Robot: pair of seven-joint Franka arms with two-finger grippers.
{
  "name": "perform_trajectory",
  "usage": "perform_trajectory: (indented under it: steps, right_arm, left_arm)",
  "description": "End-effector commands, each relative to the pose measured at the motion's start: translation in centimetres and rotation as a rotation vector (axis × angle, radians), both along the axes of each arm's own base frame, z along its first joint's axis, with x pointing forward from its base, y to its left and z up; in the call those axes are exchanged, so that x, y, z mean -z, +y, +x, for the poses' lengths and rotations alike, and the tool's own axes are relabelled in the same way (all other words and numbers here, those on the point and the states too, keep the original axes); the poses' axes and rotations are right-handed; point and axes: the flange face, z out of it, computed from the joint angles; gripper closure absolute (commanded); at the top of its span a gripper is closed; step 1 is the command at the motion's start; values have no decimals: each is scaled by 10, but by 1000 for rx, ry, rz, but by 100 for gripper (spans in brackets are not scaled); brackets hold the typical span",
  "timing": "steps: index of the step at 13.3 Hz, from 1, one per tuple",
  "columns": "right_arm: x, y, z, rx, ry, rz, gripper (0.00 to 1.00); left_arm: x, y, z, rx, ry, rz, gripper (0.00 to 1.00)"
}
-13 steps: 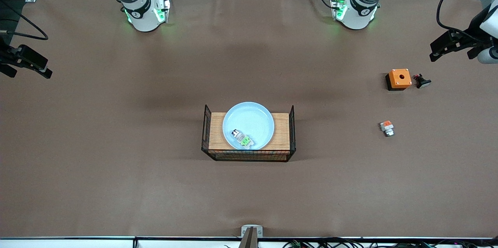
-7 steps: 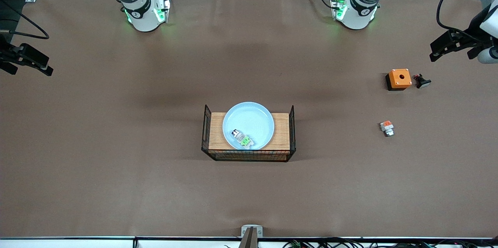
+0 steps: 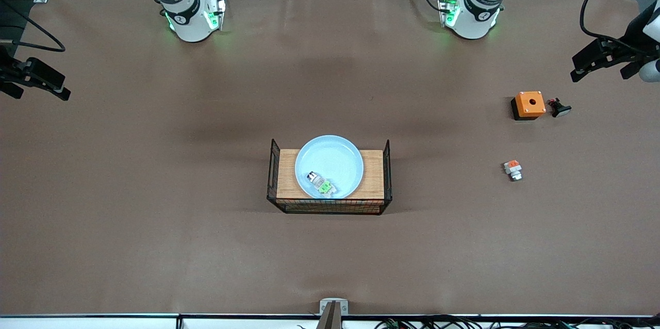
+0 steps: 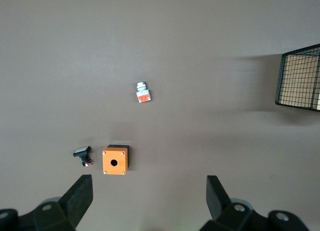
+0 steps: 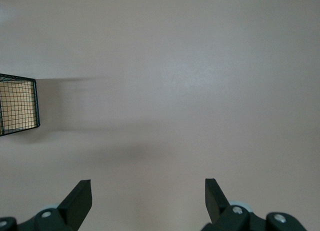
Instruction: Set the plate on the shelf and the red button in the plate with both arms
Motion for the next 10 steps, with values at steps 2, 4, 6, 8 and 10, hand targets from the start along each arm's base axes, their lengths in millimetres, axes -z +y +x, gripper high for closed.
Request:
perform_trajectory:
  steps: [2,4,6,8,10]
  right_arm:
    - [-3,0,-1,-9,4,-13,0]
    - [-2,0,-1,-9,6,-13,0]
    - [-2,1,-1,-11,6,-13,0]
    - [-2,1,-1,-11,6,-13,0]
    - [-1,1,-1,-11,8,-13,0]
  left_arm:
    - [-6,-5,0,23,2,-19,0]
    - [-3,-5,-2,27,23,-19,0]
    - [-5,-7,-4,32,26,-19,0]
    - [-6,-10,-4,30,27,-49,0]
    - [-7,-11,-5,21,26,-60,0]
